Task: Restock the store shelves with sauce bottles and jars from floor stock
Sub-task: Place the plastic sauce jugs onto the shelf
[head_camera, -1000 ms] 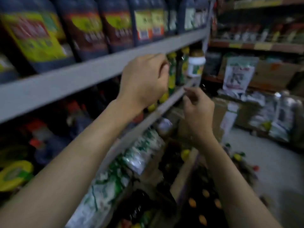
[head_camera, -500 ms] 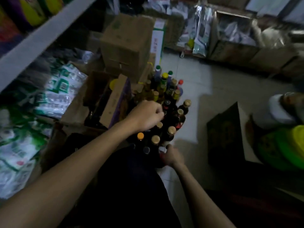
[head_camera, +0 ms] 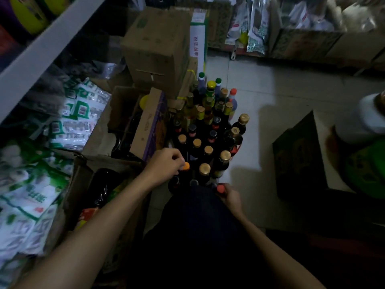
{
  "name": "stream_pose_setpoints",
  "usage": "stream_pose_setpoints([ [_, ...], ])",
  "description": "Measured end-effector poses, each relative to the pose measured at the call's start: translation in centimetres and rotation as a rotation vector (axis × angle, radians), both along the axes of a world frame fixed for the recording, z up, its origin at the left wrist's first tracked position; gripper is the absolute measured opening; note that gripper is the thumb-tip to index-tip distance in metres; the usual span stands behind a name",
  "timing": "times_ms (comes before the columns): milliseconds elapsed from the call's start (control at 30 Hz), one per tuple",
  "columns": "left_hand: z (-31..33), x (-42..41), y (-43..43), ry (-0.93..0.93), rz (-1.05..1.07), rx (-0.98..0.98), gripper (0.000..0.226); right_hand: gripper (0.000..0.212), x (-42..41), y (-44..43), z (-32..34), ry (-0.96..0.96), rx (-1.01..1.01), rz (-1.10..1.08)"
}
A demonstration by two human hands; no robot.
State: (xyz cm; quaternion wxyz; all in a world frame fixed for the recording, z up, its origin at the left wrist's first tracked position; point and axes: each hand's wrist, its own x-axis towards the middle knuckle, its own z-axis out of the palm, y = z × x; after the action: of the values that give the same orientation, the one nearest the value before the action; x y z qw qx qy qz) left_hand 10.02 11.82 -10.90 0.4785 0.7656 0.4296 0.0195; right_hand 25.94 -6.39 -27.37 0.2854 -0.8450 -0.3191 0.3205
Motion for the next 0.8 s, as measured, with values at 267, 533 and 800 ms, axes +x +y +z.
stream_pose_setpoints([
  [267, 0.0, 1.0, -1.9, -0.149, -0.042, -0.040, 0.019, 0.020, 2.6, 1.2, 14.4, 0.021, 0.309, -0.033],
  [533, 7.6, 2.5, -4.0, -0.870, -0.144, -0.628, 0.057, 0.009, 1.3, 6.1, 35.8, 0.106, 0.876, -0.139],
  [800, 13.3, 1.4, -5.6, -1.223, 0.032, -0.929, 0.050, 0.021, -2.1, 9.8, 41.5, 0.330, 0.821, -0.140],
])
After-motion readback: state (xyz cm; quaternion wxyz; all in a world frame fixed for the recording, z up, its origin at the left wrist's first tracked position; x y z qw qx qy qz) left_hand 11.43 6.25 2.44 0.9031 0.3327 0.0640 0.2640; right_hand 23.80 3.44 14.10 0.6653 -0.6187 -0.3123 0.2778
